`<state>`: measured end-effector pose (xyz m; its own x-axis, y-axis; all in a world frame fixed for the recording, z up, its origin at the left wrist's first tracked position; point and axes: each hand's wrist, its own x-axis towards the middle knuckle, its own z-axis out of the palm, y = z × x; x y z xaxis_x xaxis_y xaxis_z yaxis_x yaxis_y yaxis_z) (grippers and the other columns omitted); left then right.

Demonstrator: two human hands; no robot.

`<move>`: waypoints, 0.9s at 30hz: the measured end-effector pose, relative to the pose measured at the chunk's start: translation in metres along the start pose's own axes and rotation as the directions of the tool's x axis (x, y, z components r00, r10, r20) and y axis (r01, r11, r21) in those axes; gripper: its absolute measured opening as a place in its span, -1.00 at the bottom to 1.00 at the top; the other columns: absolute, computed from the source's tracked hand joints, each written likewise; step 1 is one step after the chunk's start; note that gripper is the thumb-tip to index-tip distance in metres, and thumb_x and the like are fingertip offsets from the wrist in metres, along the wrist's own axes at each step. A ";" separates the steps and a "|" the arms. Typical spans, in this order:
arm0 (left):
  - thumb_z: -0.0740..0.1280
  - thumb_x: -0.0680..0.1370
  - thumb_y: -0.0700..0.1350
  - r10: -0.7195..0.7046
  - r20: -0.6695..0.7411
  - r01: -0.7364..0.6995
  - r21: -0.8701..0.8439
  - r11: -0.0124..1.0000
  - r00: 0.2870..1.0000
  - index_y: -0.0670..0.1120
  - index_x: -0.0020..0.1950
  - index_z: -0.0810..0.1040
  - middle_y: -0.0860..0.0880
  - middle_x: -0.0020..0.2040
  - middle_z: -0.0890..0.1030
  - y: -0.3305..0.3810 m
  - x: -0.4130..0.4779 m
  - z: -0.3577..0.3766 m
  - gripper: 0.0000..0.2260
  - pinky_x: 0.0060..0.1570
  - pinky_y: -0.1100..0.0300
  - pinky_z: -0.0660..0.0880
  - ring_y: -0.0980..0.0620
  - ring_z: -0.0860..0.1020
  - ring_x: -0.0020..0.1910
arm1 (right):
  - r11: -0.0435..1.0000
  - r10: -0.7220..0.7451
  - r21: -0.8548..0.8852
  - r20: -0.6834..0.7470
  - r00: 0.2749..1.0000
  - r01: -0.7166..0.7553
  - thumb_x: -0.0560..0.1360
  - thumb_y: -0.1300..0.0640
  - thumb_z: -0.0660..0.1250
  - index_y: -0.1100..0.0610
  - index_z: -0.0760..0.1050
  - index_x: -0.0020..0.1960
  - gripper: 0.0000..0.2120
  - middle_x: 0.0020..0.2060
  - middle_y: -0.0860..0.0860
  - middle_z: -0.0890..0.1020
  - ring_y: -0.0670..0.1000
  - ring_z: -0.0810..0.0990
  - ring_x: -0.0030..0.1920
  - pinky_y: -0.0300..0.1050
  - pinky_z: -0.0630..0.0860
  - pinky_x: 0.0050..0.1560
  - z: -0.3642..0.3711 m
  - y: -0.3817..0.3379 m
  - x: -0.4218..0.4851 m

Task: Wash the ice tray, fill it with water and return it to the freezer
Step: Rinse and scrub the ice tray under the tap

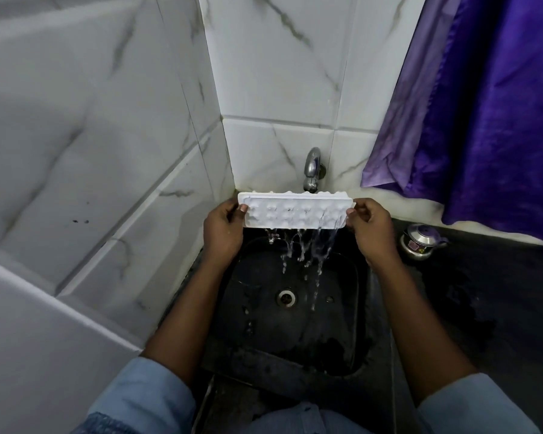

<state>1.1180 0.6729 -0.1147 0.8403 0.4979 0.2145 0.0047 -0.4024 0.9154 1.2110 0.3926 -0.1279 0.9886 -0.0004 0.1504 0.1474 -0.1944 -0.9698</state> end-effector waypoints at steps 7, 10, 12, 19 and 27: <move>0.40 0.65 -0.15 0.078 -0.128 -0.081 -0.018 0.997 0.989 -0.04 0.23 0.72 0.12 0.06 0.76 0.007 -0.037 -0.002 -0.81 0.20 0.13 0.61 0.16 0.70 0.09 | 0.989 -0.150 -0.007 -0.116 0.982 0.150 0.57 0.20 0.39 -0.08 0.61 0.13 -0.78 0.00 -0.03 0.73 -0.03 0.71 0.02 0.15 0.64 0.19 -0.008 -0.002 -0.027; 0.45 0.60 -0.21 0.069 -0.166 -0.081 -0.068 0.994 0.984 -0.03 0.20 0.73 0.11 0.03 0.76 0.010 -0.041 -0.001 -0.80 0.16 0.12 0.63 0.14 0.71 0.04 | 0.980 -0.195 -0.064 -0.137 0.971 0.188 0.55 0.23 0.36 -0.14 0.60 0.16 -0.69 0.06 -0.01 0.72 -0.01 0.70 0.07 0.19 0.63 0.19 -0.009 -0.002 -0.035; 0.46 0.59 -0.24 0.093 -0.195 -0.107 -0.059 0.993 0.976 -0.04 0.18 0.73 0.10 0.03 0.76 0.015 -0.040 -0.004 -0.80 0.13 0.14 0.63 0.13 0.71 0.03 | 0.966 -0.241 -0.132 -0.138 0.961 0.223 0.55 0.22 0.35 -0.10 0.60 0.18 -0.70 0.07 -0.02 0.71 0.00 0.69 0.08 0.19 0.63 0.17 -0.011 -0.004 -0.039; 0.47 0.58 -0.29 0.095 -0.278 -0.137 -0.134 0.981 0.956 -0.04 0.11 0.71 0.02 0.08 0.75 0.025 -0.045 -0.007 -0.81 0.15 0.21 0.63 0.11 0.72 0.08 | 0.861 -0.465 -0.311 -0.163 0.870 0.402 0.54 0.39 0.31 0.15 0.61 0.19 -0.71 0.09 0.02 0.65 0.04 0.64 0.06 -0.12 0.55 0.11 -0.012 -0.015 -0.055; 0.46 0.57 -0.30 0.137 -0.274 -0.161 -0.066 0.985 0.952 -0.11 0.12 0.71 0.00 0.09 0.75 0.021 -0.051 -0.008 -0.83 0.13 0.18 0.63 0.06 0.72 0.07 | 0.817 -0.513 -0.383 -0.141 0.847 0.431 0.52 0.41 0.34 0.23 0.62 0.17 -0.74 0.08 0.08 0.68 0.04 0.64 0.08 -0.12 0.55 0.15 -0.010 -0.014 -0.059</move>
<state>1.0709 0.6456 -0.1033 0.6517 0.6293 0.4234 -0.1666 -0.4258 0.8893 1.1507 0.3857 -0.1211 0.7571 -0.0391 0.6521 0.5353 -0.5350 -0.6536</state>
